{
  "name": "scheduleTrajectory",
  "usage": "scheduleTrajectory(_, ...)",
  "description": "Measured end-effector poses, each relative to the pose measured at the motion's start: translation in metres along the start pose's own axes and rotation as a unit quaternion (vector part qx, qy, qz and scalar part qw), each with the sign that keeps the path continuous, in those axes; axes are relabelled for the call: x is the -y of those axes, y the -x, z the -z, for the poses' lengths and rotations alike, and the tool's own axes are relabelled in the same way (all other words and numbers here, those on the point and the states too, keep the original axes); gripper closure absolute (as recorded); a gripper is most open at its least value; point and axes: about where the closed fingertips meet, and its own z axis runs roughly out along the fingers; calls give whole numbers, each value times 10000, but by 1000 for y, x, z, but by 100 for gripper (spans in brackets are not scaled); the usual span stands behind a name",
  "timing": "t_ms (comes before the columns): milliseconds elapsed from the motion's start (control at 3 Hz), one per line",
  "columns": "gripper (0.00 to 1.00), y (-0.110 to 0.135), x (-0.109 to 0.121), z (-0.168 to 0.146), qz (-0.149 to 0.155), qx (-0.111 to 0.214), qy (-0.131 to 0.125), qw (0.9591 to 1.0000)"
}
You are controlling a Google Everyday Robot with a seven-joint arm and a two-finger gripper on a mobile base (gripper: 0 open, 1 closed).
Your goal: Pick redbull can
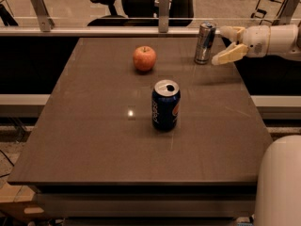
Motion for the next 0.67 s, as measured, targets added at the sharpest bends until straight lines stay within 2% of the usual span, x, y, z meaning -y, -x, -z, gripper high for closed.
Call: scheduleTrajectory(667,0,7,-6,-25,107,85,323,9994)
